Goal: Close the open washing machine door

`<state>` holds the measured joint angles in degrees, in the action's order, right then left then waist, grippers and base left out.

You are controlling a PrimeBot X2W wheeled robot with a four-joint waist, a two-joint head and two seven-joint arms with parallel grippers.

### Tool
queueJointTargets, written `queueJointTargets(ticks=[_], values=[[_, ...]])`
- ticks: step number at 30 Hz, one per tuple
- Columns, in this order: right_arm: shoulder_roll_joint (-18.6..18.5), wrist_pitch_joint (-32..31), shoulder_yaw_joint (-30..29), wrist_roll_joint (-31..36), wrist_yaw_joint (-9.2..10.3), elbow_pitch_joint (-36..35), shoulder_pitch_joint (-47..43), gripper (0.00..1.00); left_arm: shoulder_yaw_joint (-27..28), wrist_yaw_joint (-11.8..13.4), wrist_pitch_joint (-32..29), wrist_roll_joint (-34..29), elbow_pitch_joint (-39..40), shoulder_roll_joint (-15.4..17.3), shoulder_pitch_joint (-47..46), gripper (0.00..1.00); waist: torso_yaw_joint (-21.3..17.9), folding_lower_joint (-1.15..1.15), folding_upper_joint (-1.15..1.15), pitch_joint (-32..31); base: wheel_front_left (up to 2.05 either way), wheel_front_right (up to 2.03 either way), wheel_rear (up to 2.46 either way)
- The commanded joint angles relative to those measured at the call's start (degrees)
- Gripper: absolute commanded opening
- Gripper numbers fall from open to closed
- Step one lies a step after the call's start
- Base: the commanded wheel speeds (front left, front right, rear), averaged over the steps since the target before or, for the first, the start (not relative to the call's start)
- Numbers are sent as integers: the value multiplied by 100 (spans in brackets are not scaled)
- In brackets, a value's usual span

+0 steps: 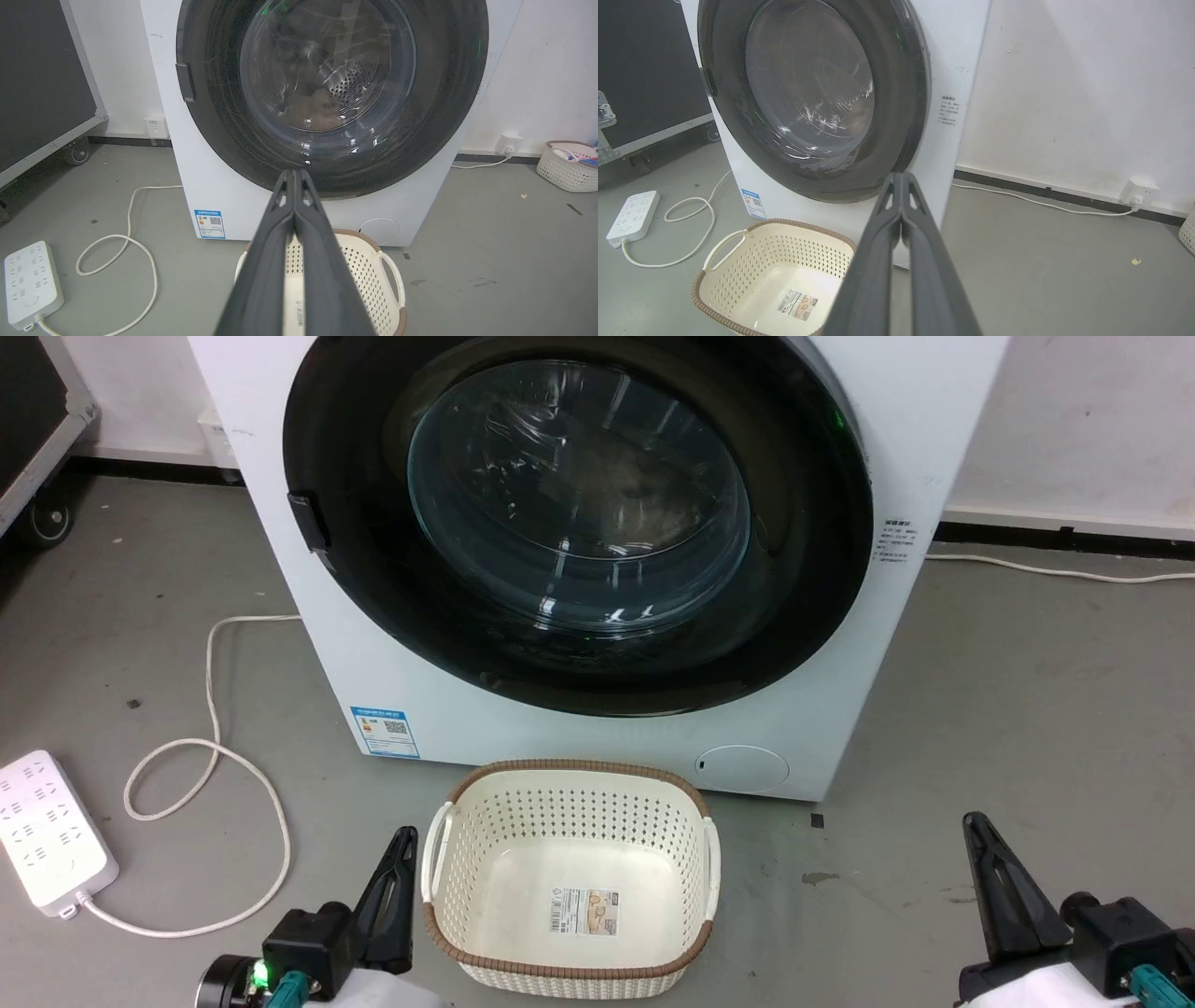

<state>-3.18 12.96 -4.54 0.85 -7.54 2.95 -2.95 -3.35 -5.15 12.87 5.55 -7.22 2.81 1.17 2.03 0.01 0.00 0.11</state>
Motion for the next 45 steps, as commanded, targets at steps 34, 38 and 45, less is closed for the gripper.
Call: queueJointTargets(ticks=[34,38,45], values=[[12,-411,150,-34,2,-113,116,0,109,175,-407,-207,243,3,-46,0,-63,0,0,-3,0,0,0],[13,-470,170,-37,2,-125,128,0,124,198,-466,-230,275,4,-51,0,-72,0,0,-4,0,0,0],[15,-540,194,-41,3,-140,142,0,142,225,-536,-258,313,4,-57,0,-83,0,0,-4,0,0,0]])
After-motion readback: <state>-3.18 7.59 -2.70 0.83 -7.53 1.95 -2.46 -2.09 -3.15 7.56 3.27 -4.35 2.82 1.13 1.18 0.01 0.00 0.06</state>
